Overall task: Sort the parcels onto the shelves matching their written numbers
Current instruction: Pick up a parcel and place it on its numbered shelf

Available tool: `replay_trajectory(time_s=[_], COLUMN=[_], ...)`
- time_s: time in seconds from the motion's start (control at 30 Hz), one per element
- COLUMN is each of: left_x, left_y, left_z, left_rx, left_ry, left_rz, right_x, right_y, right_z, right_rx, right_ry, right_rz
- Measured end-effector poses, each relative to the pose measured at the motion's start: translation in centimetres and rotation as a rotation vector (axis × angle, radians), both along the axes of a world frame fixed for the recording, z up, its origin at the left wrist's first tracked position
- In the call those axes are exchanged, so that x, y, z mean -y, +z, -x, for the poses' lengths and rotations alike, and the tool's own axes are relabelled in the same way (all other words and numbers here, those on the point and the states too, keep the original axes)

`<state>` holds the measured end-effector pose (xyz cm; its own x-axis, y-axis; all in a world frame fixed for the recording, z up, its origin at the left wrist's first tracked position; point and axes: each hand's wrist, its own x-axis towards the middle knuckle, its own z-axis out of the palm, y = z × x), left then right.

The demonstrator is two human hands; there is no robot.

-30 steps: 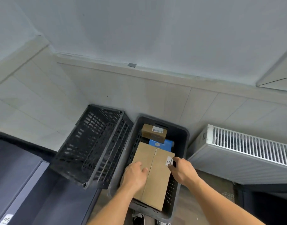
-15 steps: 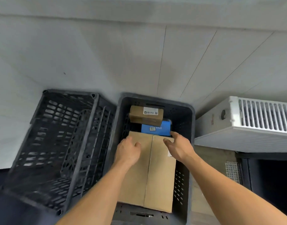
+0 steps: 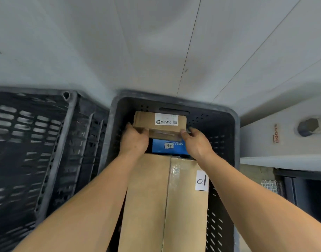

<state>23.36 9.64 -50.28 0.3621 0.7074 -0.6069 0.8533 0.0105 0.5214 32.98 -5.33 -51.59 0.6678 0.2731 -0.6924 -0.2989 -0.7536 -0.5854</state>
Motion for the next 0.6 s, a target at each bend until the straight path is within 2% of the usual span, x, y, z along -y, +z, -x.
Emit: replay_trajectory(time_s=[0.3,0.6], left_x=[1.1,5.0], left_y=[1.7,10.4], left_z=[0.4,3.4], left_rx=[0.071,0.123], left_ry=[0.062,0.164], left_rz=[0.060,0.064], right_x=[0.4,3.9], right_y=[0.5,9.5], right_z=[0.8,2.1], right_rx=[-0.063,-0.063], right_ry=[-0.126,-0.066], right_rz=[-0.140,-0.196])
